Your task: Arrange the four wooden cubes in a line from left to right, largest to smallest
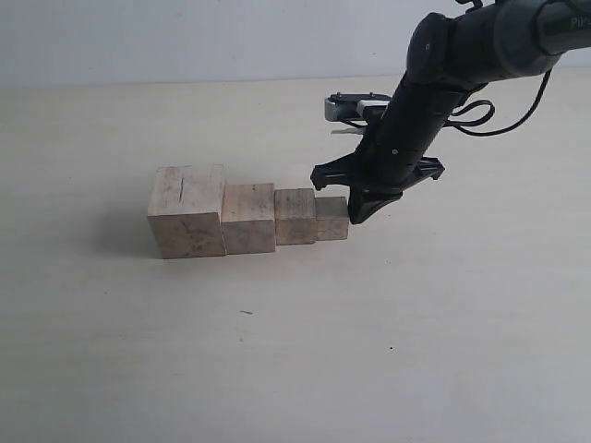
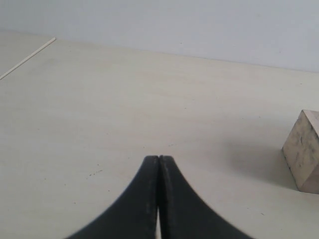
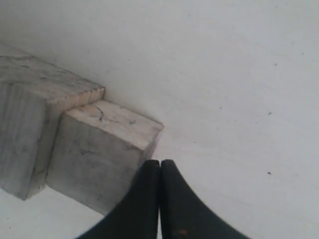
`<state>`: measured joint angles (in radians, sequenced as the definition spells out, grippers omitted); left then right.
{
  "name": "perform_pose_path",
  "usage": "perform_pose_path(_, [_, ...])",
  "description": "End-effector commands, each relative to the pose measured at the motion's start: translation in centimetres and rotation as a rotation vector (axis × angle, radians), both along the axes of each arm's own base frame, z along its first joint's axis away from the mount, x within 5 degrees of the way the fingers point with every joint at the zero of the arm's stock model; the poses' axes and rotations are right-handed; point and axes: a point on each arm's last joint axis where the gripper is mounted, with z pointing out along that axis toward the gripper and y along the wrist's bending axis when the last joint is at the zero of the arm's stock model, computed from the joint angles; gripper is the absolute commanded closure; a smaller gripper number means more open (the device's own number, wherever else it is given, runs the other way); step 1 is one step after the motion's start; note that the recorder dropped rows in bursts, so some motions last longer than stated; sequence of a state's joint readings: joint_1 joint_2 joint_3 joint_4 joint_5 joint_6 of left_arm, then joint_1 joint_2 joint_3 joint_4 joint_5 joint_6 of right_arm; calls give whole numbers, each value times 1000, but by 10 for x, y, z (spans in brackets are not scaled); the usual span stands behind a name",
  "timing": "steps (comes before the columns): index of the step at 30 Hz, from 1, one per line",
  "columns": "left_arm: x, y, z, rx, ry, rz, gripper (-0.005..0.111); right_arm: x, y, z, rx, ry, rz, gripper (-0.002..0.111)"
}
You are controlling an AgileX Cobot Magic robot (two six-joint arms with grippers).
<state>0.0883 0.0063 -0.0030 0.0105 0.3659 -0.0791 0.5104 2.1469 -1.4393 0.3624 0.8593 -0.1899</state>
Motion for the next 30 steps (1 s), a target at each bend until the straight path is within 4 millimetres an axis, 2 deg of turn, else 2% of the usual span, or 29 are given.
perform_pose_path(1, [0, 0, 0, -13, -17, 4, 107, 0, 1, 1, 8, -9, 5, 108])
perform_pose_path(5, [0, 0, 0, -13, -17, 4, 107, 1, -2, 3, -16, -32, 25, 108])
perform_pose_path(7, [0, 0, 0, -13, -17, 4, 107, 3, -7, 13, -58, -79, 13, 108])
perform_pose_path(9, [0, 0, 0, -13, -17, 4, 107, 5, -15, 35, -110, -160, 1, 108])
perform_pose_path(11, [0, 0, 0, -13, -17, 4, 107, 2, -23, 71, -136, -261, 13, 108])
perform_pose_path(14, [0, 0, 0, -13, -17, 4, 107, -17, -30, 125, 2, -412, -22, 108])
perform_pose_path(15, [0, 0, 0, -13, -17, 4, 107, -29, -33, 145, 80, -476, -43, 108])
perform_pose_path(17, [0, 0, 0, -13, -17, 4, 107, -53, -45, 172, 170, -573, -75, 108])
perform_pose_path(20, [0, 0, 0, -13, -17, 4, 107, -78, -59, 191, 207, -633, -87, 108])
perform_pose_path(24, [0, 0, 0, -13, -17, 4, 107, -106, -75, 207, 219, -669, -78, 108])
perform_pose_path(30, [0, 0, 0, -13, -17, 4, 107, -129, -87, 232, 260, -730, -79, 108])
